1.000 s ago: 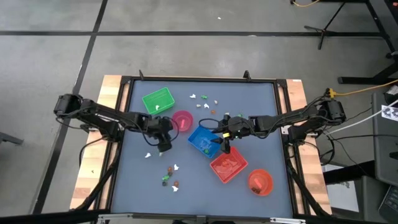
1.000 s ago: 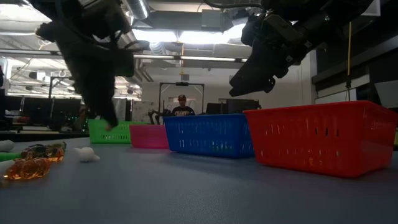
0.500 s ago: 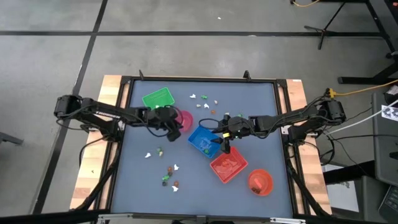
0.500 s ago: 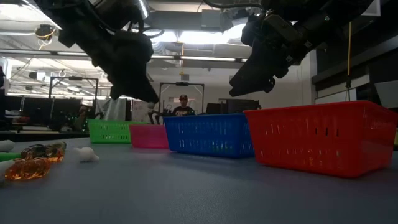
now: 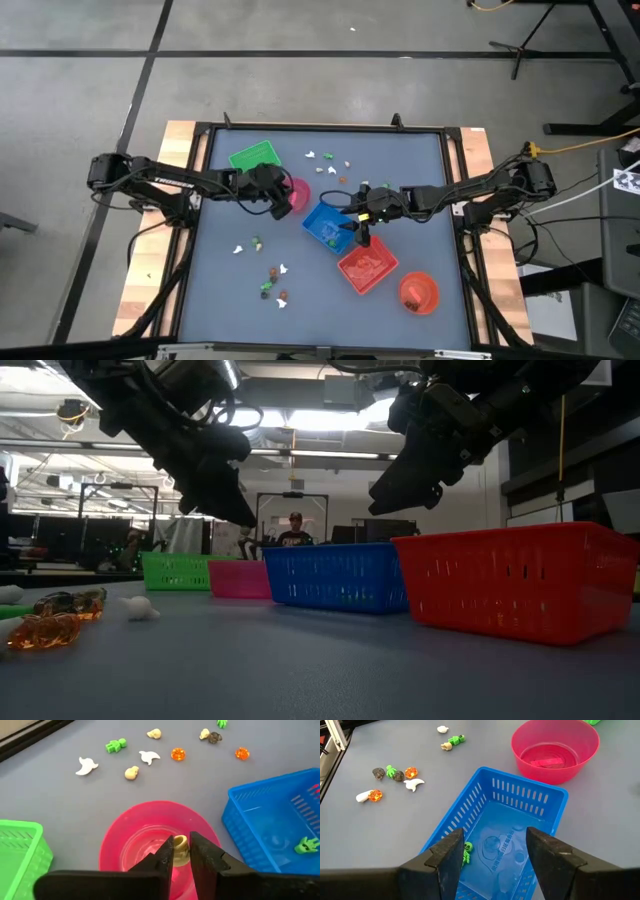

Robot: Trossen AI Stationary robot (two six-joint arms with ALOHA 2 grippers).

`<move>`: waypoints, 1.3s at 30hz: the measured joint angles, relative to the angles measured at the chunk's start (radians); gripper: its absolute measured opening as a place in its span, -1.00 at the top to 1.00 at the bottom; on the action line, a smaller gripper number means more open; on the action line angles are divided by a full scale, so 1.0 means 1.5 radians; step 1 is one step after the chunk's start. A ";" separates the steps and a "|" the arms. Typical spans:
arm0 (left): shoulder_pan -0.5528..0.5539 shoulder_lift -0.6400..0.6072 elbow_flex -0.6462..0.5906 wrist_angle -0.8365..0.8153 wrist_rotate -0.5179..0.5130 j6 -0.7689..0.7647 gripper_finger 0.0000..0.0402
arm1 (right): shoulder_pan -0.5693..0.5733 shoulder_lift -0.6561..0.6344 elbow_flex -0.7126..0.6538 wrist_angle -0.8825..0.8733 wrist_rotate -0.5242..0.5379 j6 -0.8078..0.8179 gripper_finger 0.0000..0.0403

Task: Sort Halloween decoration
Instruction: Put the light brown skull toy into the light red bin, then put the white ghost toy into the green bin

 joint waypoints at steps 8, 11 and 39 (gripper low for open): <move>0.000 0.000 0.000 0.000 0.000 0.033 0.56 | 0.000 0.000 0.000 0.000 0.000 0.000 -0.06; 0.000 0.000 0.000 0.000 0.000 0.040 0.45 | 0.000 0.000 0.000 0.000 0.000 0.000 -0.06; -0.053 -0.001 0.001 -0.149 0.220 0.064 0.12 | 0.000 0.000 0.000 0.000 0.000 0.000 -0.06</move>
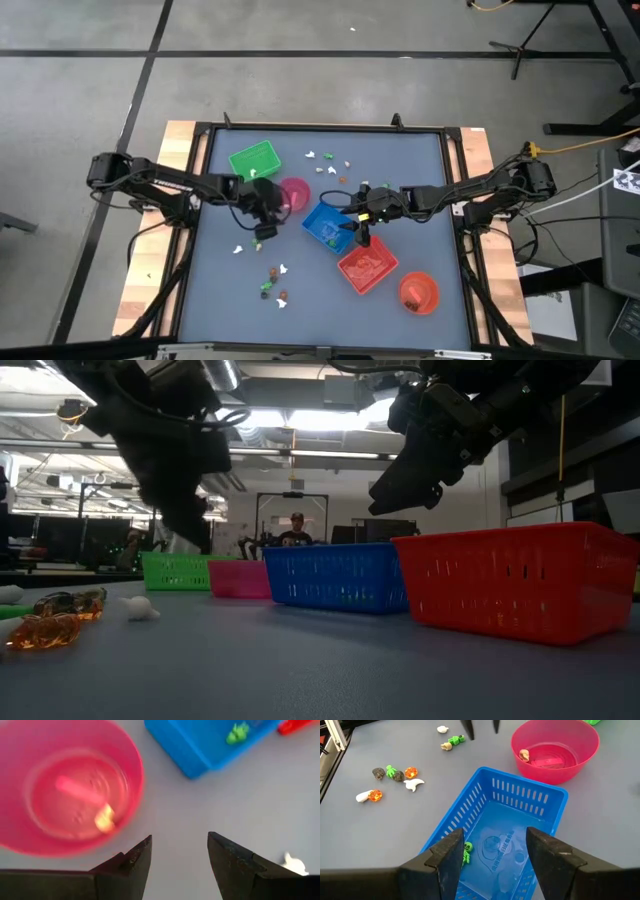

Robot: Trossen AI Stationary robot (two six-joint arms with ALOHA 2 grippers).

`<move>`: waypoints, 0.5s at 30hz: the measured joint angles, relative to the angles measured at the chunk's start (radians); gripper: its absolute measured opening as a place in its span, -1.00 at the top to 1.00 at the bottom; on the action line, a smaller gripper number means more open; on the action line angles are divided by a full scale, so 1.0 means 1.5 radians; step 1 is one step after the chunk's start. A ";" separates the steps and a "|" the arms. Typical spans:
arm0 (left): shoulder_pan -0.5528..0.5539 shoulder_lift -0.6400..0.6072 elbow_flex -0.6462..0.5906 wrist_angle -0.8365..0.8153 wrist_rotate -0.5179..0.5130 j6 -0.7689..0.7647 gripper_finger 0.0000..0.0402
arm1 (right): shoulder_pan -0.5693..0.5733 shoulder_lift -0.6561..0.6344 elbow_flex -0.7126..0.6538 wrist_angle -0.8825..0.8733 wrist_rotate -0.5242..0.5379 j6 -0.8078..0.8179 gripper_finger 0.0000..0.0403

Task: Sort Halloween decoration
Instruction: Put the white ghost toy into the green bin

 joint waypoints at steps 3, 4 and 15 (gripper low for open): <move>-0.014 0.000 0.000 -0.015 0.001 -0.028 0.13 | 0.000 0.000 0.000 0.000 0.000 0.000 -0.06; -0.018 0.000 0.000 -0.017 0.001 -0.031 0.13 | 0.000 0.000 0.000 0.000 0.000 0.000 -0.06; -0.041 0.000 0.000 -0.111 0.082 -0.193 0.13 | 0.000 0.000 0.000 0.001 0.002 0.000 -0.06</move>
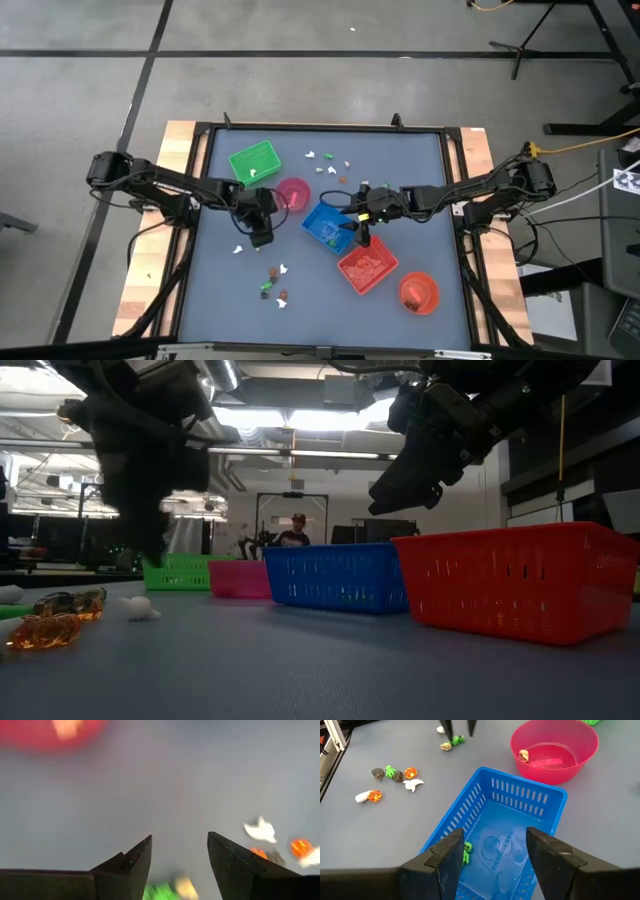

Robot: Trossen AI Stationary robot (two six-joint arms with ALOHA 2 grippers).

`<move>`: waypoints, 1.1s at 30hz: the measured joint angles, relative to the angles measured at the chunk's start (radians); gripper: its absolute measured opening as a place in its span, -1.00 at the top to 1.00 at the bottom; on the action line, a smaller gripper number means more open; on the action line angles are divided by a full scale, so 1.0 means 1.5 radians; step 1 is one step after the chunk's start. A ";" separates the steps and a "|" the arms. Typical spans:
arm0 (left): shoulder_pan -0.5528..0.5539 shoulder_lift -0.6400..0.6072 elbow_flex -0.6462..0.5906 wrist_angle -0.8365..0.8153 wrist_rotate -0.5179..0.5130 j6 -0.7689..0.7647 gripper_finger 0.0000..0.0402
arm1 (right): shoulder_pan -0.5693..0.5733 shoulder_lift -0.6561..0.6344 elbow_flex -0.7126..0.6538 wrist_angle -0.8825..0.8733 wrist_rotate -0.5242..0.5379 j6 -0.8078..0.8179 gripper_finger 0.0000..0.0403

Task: Sort Halloween decoration
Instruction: Put the white ghost toy into the green bin

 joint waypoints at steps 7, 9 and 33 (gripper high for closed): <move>-0.014 0.000 0.000 -0.100 0.111 -0.096 0.13 | 0.000 0.000 0.000 0.002 0.000 0.000 -0.06; -0.022 0.000 0.000 -0.123 0.115 -0.100 0.13 | 0.000 0.000 0.000 0.002 0.000 0.000 -0.06; -0.179 0.000 -0.001 -0.189 -0.016 -0.188 0.13 | 0.000 0.000 0.000 0.002 0.000 0.000 -0.06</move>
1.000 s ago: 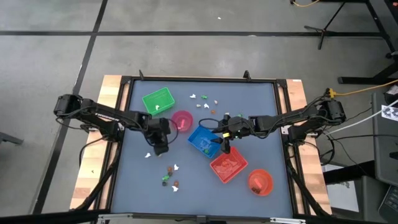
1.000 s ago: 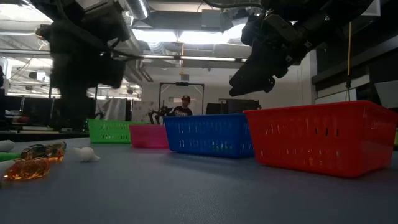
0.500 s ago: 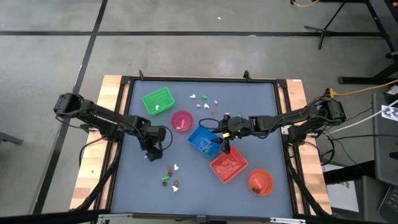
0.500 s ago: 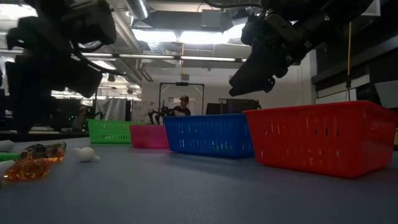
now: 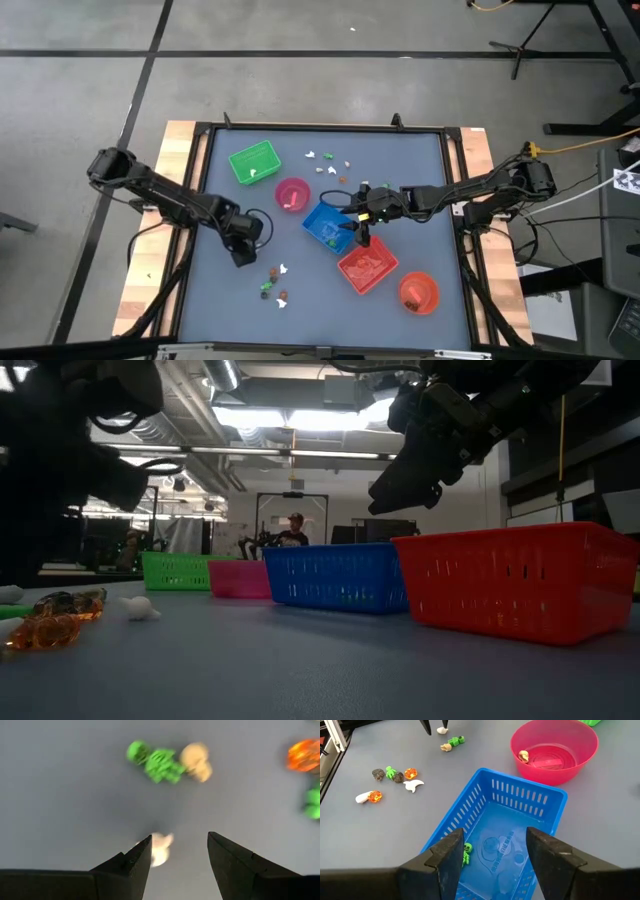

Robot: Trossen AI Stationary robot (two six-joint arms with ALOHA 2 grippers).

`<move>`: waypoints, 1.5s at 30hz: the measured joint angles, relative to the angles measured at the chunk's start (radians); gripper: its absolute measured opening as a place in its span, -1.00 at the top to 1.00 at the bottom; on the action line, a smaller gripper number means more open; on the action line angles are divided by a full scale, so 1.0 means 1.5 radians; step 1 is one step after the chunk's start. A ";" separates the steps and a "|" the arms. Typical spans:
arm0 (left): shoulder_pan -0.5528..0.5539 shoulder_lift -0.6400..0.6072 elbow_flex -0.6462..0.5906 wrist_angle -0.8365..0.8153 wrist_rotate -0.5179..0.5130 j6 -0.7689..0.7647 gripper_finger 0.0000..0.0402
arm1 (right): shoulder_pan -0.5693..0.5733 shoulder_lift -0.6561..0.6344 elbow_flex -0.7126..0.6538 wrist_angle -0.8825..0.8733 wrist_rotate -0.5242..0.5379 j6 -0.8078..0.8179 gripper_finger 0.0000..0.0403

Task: Sort Halloween decoration
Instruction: Put the white ghost toy into the green bin

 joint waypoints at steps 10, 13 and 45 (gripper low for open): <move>-0.037 0.000 0.000 -0.031 -0.043 -0.017 0.13 | 0.000 0.000 0.000 -0.001 0.000 0.000 -0.06; -0.052 0.000 0.000 -0.030 -0.071 -0.020 0.13 | 0.000 0.000 0.000 -0.003 0.000 0.000 -0.06; -0.135 0.039 0.000 -0.021 -0.161 -0.062 0.13 | 0.000 0.000 0.000 -0.003 0.000 0.000 -0.06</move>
